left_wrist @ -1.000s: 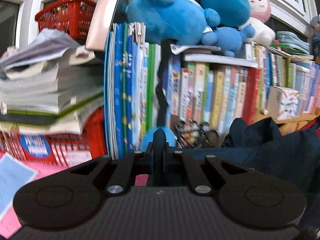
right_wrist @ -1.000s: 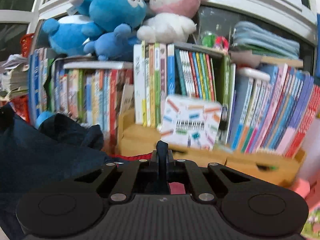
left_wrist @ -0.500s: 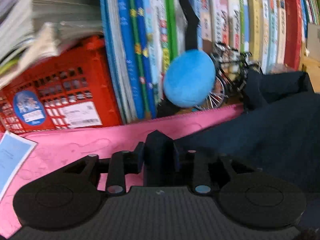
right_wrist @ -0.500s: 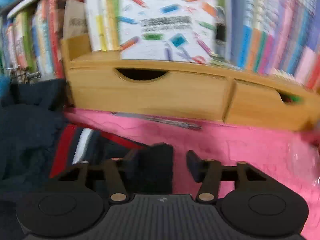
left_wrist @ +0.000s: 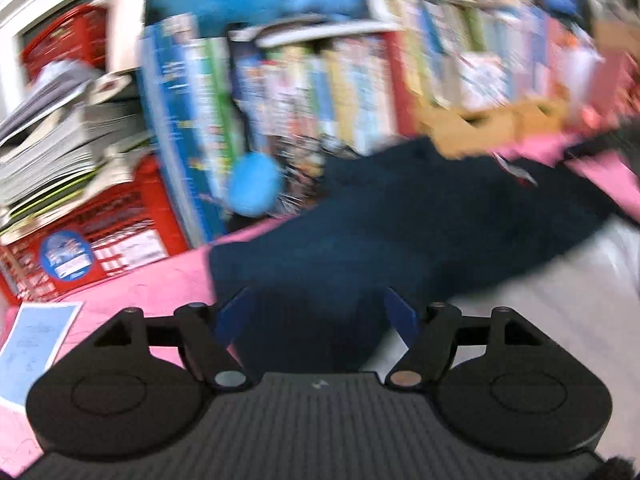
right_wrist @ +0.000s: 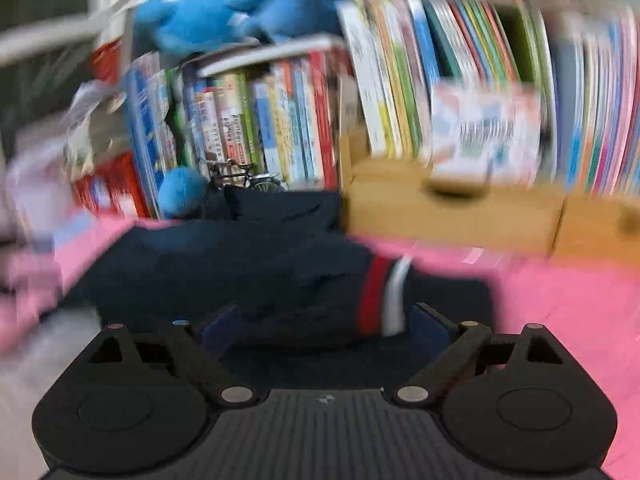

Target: Fold clothes

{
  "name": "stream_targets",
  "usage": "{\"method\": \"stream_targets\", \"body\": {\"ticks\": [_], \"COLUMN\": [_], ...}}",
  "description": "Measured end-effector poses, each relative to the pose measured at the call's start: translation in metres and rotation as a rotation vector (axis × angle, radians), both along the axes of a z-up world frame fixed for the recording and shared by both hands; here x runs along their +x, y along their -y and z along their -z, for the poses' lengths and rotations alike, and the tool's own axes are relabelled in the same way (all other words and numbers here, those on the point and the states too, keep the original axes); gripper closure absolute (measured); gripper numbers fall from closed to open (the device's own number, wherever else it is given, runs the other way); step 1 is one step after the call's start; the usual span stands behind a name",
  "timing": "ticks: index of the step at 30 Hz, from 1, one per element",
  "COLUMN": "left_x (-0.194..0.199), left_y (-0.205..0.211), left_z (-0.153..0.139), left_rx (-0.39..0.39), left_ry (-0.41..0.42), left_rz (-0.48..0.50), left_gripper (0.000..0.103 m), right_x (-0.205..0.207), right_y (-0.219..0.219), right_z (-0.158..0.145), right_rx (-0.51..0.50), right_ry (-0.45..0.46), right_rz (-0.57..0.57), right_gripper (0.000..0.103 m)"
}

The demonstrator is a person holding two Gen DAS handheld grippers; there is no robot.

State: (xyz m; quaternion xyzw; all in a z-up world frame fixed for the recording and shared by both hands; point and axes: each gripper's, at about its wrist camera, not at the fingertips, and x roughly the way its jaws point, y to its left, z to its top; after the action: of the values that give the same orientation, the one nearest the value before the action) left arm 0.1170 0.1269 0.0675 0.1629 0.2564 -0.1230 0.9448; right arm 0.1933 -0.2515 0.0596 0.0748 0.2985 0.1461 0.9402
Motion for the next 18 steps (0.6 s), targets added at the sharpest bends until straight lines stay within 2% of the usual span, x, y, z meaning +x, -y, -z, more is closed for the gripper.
{"method": "stream_targets", "body": {"ticks": [3,4,5,6,7,10,13,16,18], "left_x": [0.0,0.005,0.009,0.012,0.015,0.018,0.015,0.014,0.016], "left_y": [0.013,0.01,0.005,-0.003,-0.01,-0.03,-0.035,-0.031,-0.03], "left_z": [0.025,0.03,0.032,0.03,0.029,0.025,0.026,0.026,0.023], "left_rx": [0.137,0.16,0.16,0.138,0.116,0.114,0.132,0.154,0.148], "left_ry": [-0.036,-0.05,-0.057,-0.059,-0.06,-0.054,-0.034,-0.017,-0.033], "left_rz": [-0.034,-0.07,-0.112,-0.145,-0.177,-0.236,-0.225,-0.223,-0.235], "left_gripper": [0.028,0.028,0.028,0.028,0.028,0.027,0.026,0.026,0.027], "right_x": [0.028,0.034,0.039,0.041,0.04,0.029,0.01,0.012,0.014], "right_y": [-0.007,-0.008,-0.01,-0.01,-0.01,-0.005,0.005,0.009,0.01], "right_z": [0.019,0.025,0.032,0.036,0.036,0.03,0.022,0.03,0.031], "right_rx": [0.096,0.115,0.133,0.153,0.157,0.129,0.088,0.051,0.034], "right_ry": [-0.1,-0.117,-0.135,-0.144,-0.141,-0.107,-0.051,-0.106,-0.143], "right_rz": [0.132,0.166,0.201,0.232,0.247,0.259,0.244,0.211,0.188], "right_gripper": [0.011,0.017,0.051,0.074,0.077,0.077,0.077,0.072,0.064]}}
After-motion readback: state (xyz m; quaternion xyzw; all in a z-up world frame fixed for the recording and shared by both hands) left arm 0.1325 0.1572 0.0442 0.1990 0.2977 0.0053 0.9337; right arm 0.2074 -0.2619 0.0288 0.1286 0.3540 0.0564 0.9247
